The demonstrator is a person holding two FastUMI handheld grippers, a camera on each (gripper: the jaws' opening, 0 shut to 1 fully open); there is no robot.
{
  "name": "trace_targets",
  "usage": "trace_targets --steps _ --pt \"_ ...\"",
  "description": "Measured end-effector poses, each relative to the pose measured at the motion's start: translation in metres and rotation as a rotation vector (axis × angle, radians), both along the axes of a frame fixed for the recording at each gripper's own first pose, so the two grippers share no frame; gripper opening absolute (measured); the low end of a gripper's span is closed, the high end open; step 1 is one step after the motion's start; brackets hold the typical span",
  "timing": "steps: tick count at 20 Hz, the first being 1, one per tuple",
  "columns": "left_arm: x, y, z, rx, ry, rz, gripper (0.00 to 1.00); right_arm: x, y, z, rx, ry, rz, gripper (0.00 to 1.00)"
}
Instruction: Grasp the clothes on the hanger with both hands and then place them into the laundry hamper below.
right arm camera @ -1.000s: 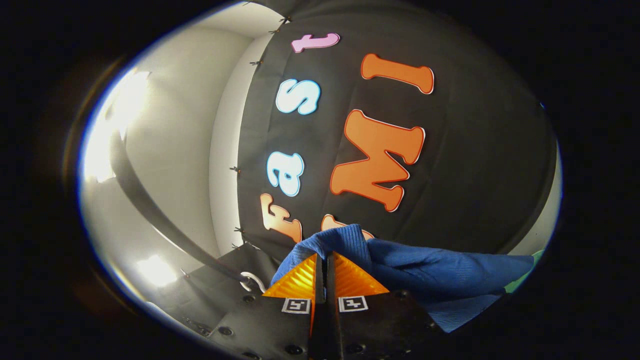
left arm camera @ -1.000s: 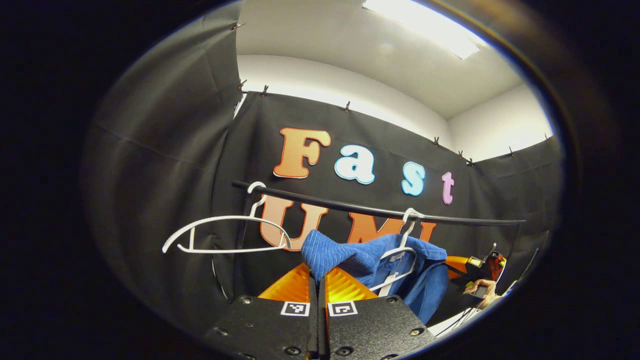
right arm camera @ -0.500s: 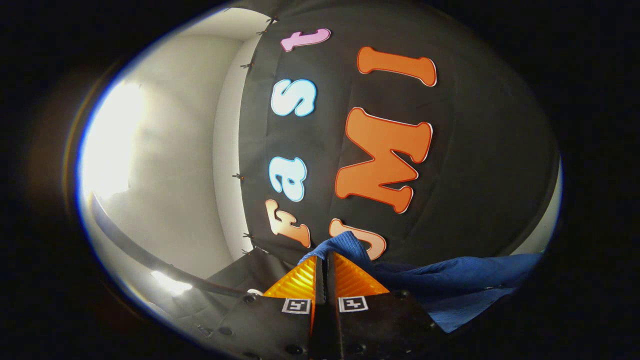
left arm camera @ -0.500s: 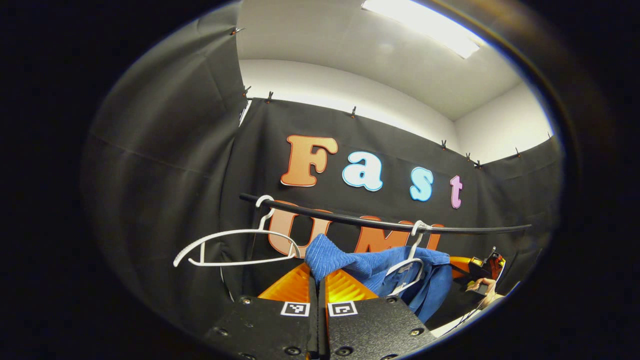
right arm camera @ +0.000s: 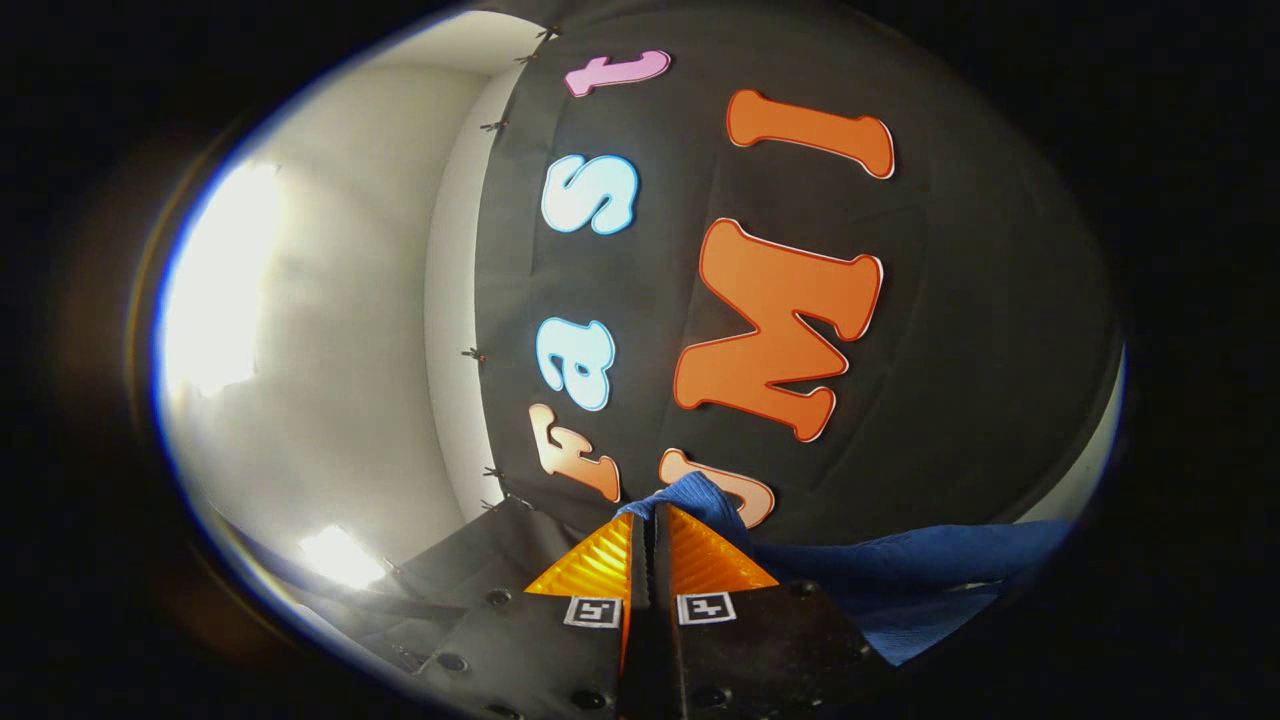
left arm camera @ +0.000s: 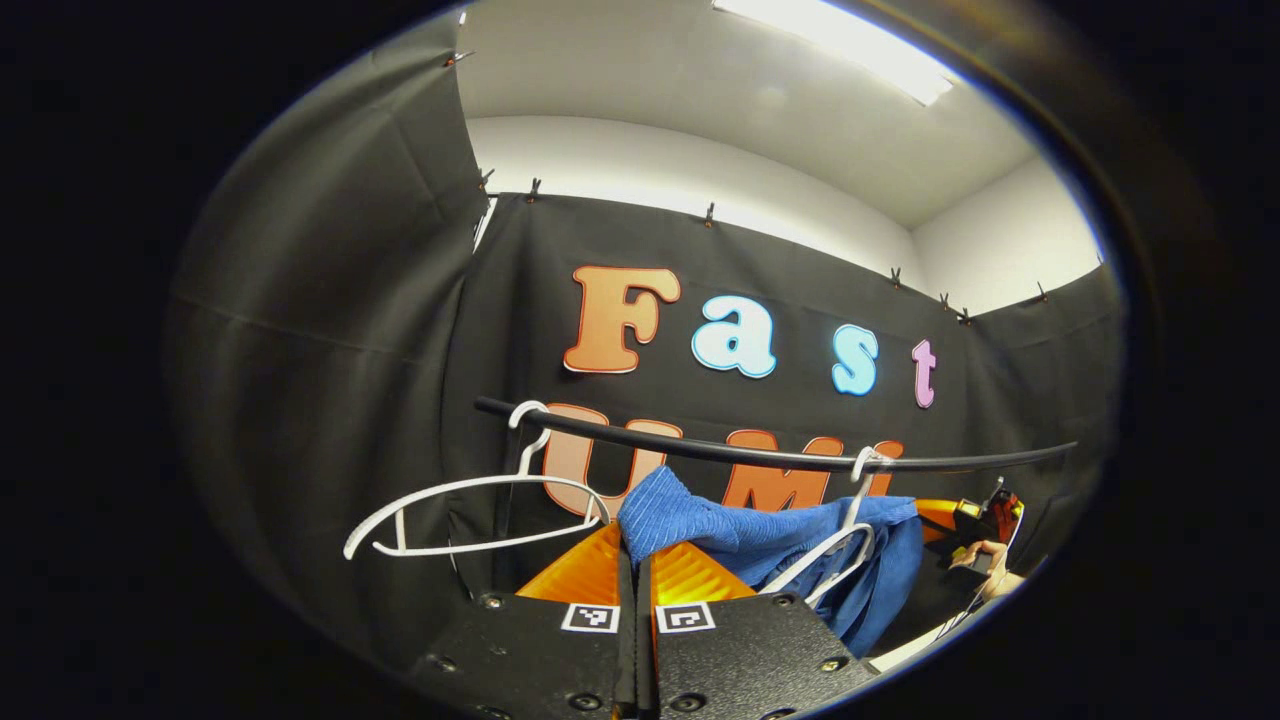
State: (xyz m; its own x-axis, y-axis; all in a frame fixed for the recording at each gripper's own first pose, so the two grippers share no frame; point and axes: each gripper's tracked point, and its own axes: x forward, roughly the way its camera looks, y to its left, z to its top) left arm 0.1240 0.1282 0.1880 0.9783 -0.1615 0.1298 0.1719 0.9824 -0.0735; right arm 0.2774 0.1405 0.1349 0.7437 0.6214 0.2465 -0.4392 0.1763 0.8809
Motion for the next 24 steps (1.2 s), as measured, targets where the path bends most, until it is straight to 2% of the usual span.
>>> trace_targets --steps 7,11,19,24 --pt "0.018 -0.004 -0.021 -0.028 0.036 -0.019 0.00 0.020 -0.009 -0.017 -0.025 0.035 -0.006 0.07" --pt "0.022 0.003 -0.035 -0.024 0.057 -0.009 0.00 0.027 -0.005 -0.038 -0.096 0.047 -0.012 0.07" --pt "0.019 0.019 -0.064 -0.036 0.106 0.001 0.00 0.030 0.008 -0.086 -0.207 0.104 0.008 0.07" --pt "0.007 0.021 -0.085 -0.031 0.141 0.011 0.00 0.022 0.007 -0.117 -0.241 0.141 0.018 0.07"
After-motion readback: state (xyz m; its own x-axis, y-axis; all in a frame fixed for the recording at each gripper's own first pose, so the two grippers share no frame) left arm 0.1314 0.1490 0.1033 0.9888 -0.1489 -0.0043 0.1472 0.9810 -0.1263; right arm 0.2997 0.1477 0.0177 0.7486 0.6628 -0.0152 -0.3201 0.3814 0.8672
